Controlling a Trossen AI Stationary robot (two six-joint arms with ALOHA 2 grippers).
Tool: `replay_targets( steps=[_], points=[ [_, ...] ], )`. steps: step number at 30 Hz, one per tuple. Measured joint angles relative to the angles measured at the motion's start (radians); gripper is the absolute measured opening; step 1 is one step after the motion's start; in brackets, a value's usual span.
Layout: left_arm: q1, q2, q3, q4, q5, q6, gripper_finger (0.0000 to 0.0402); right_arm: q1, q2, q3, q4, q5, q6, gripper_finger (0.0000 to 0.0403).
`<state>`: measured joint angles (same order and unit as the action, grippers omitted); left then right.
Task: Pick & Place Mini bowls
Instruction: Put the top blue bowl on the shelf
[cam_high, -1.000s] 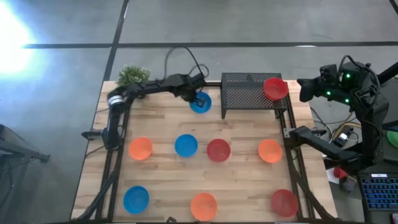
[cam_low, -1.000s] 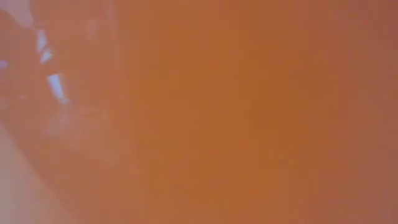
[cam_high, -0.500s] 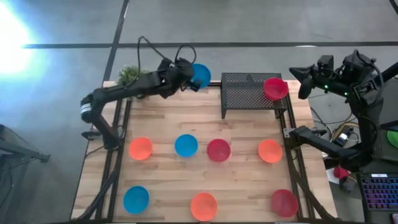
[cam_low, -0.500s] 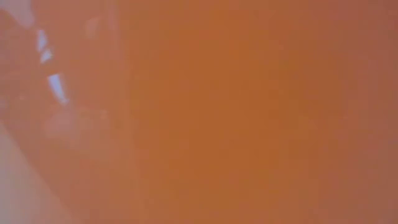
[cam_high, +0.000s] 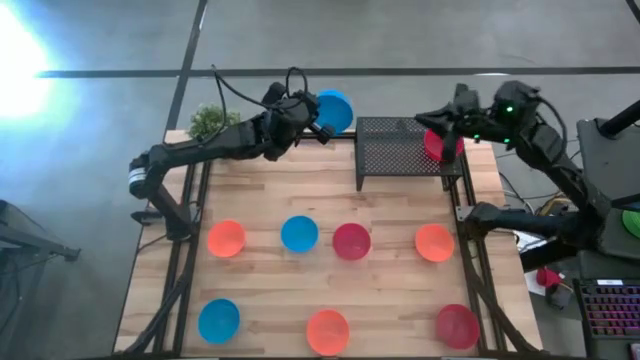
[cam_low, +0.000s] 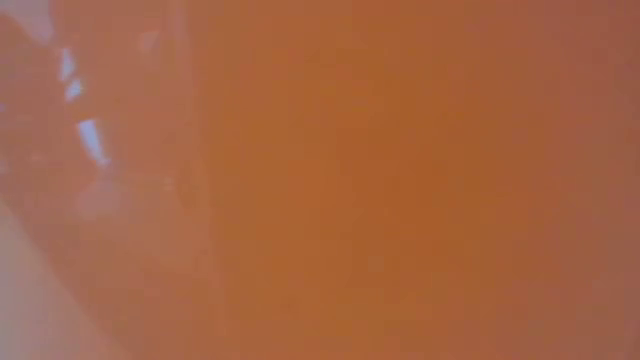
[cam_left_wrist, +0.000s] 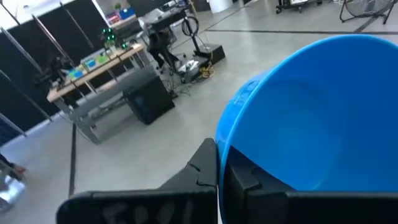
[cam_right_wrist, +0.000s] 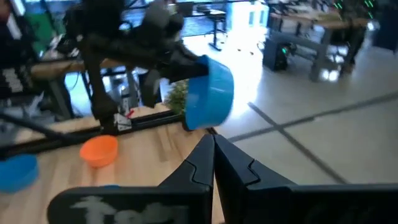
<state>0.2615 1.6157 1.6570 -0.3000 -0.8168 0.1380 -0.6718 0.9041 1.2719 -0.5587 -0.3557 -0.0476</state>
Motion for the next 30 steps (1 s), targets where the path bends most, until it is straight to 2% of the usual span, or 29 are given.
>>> replay_targets(
  steps=[5,13,30],
  points=[
    [-0.02,0.001,-0.033,0.085,0.009,0.101,0.0,0.112,0.06,-0.001,0.025,0.119,-0.108,0.0008],
    [-0.051,0.001,-0.05,0.157,0.015,0.176,0.0,0.187,0.148,-0.001,0.058,0.122,-0.21,0.0008],
    [-0.068,0.001,-0.058,0.154,0.015,0.185,0.0,0.205,0.243,-0.001,0.176,0.12,-0.142,0.0009]
  ],
)
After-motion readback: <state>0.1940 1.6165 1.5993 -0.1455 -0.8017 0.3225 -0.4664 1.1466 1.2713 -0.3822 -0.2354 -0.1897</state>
